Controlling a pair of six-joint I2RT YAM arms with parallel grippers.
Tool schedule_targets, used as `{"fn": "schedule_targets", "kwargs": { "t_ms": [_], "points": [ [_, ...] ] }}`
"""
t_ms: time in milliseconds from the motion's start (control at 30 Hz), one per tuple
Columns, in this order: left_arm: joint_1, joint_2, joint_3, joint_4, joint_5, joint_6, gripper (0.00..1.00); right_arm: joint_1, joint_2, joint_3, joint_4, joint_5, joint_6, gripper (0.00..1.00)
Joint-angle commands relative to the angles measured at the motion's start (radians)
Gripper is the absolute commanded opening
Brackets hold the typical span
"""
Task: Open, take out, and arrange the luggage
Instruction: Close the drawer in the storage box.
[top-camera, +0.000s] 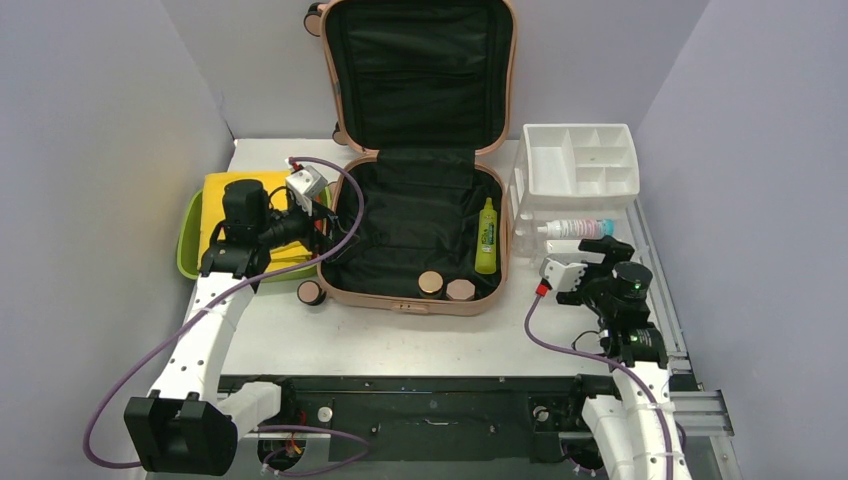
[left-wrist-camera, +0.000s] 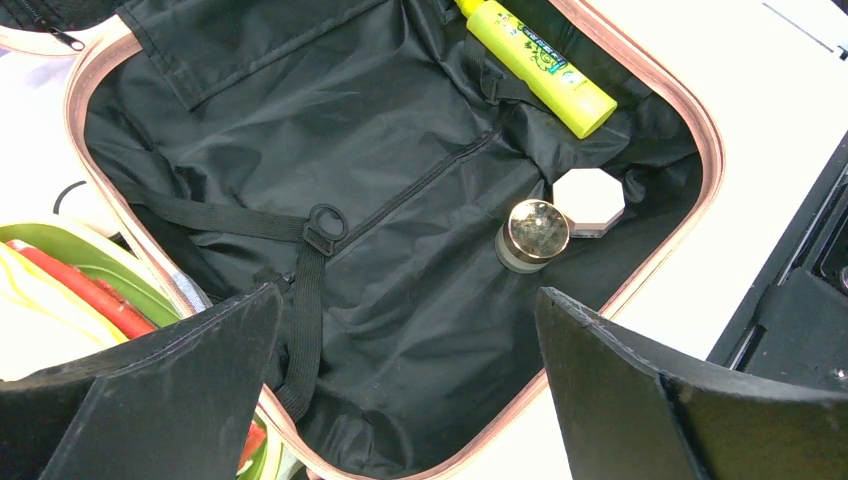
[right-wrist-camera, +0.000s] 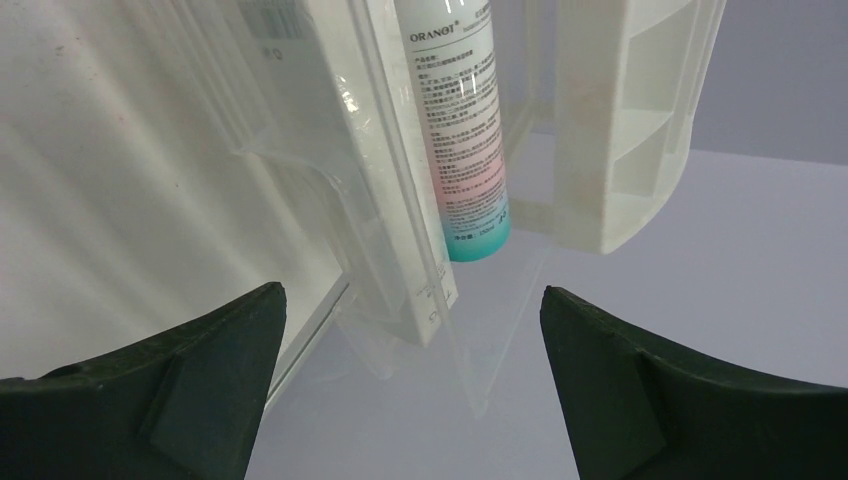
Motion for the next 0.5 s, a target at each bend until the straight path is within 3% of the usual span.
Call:
{"fn": "schedule_targets", "kwargs": {
  "t_ms": [0, 233, 467],
  "points": [
    [0.008, -0.002, -0.001, 0.025, 0.015, 0.008, 0.96, 0.013, -0.014, -0.023, 0.075, 0.006, -0.014, 0.93],
    [0.008, 0.001, -0.008, 0.023, 0.009, 0.042, 0.96, 0.019, 0.018, -0.069, 0.290, 0.051, 0.010, 0.94],
    [0.008, -0.002, -0.017, 0.028, -0.001, 0.048, 0.96, 0.028, 0.034, -0.032, 0.370, 0.092, 0.028, 0.94]
  ]
}}
